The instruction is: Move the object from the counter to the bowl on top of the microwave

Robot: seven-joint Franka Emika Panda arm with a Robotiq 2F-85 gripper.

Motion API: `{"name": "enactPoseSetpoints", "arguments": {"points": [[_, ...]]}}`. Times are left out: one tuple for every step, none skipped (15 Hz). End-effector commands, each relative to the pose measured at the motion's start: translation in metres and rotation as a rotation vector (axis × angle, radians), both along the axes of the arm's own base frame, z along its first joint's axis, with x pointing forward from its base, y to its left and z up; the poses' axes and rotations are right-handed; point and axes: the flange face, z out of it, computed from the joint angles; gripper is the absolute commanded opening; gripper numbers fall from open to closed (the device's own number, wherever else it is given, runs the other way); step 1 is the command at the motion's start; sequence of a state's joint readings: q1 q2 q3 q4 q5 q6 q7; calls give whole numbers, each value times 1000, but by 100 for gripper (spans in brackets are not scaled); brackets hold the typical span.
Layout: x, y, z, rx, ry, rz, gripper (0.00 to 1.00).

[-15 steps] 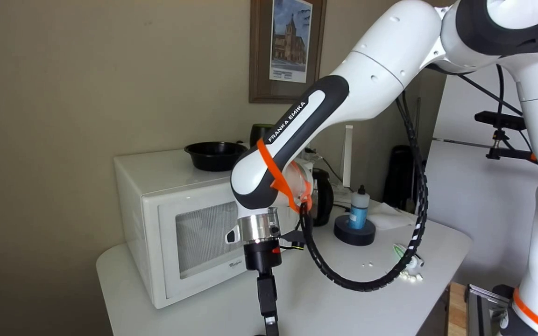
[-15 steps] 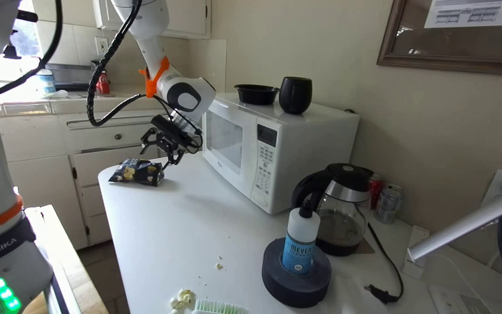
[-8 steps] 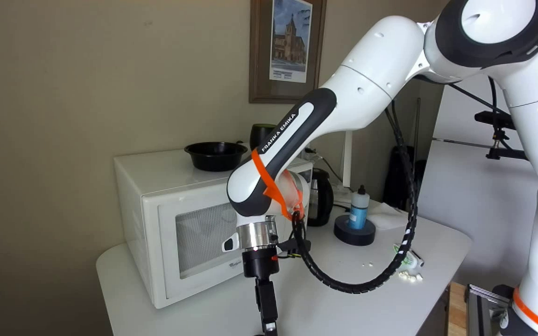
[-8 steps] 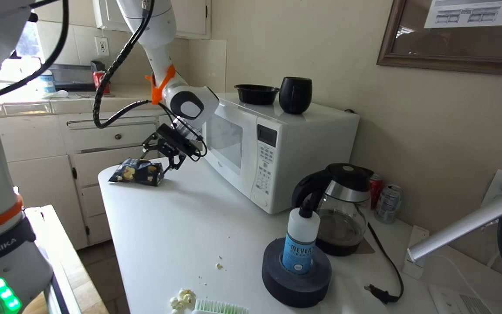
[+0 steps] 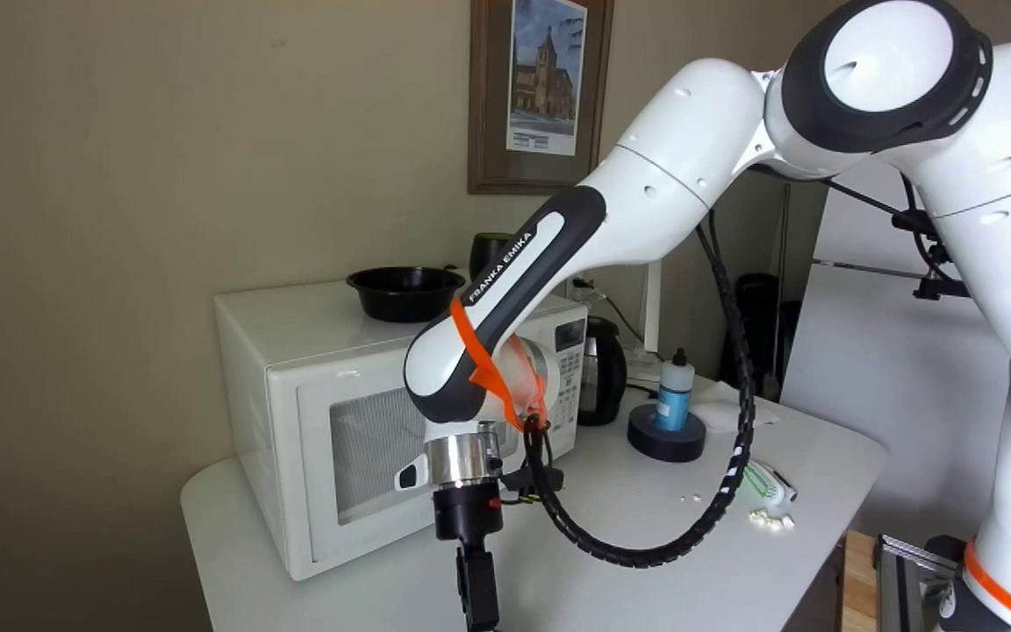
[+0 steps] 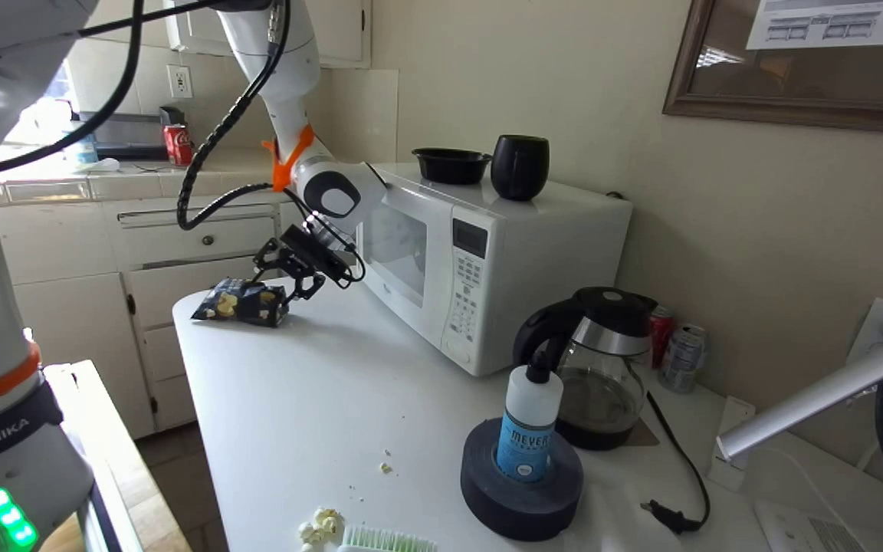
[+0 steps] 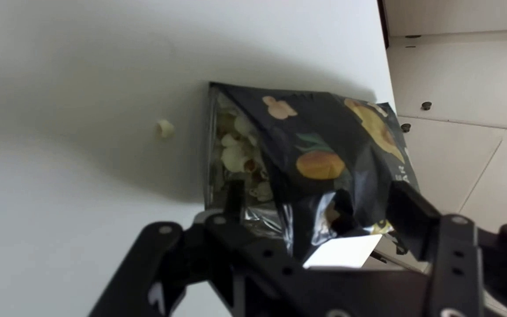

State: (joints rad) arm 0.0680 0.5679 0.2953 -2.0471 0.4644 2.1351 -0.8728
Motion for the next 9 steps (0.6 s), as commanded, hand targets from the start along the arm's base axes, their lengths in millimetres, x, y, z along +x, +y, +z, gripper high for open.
{"name": "enactPoseSetpoints", "arguments": {"points": [[8,7,-9,47,21,1,52],[8,7,-8,51,24,2,43],[9,7,-6,55,25,1,37],[9,7,-5,56,22,-4,30],[9,7,-1,61,24,-6,21],[8,7,1,72,31,-5,15],[7,7,3,76,35,-9,8],[5,8,6,84,43,-9,1],[4,8,8,90,48,-11,0]]}}
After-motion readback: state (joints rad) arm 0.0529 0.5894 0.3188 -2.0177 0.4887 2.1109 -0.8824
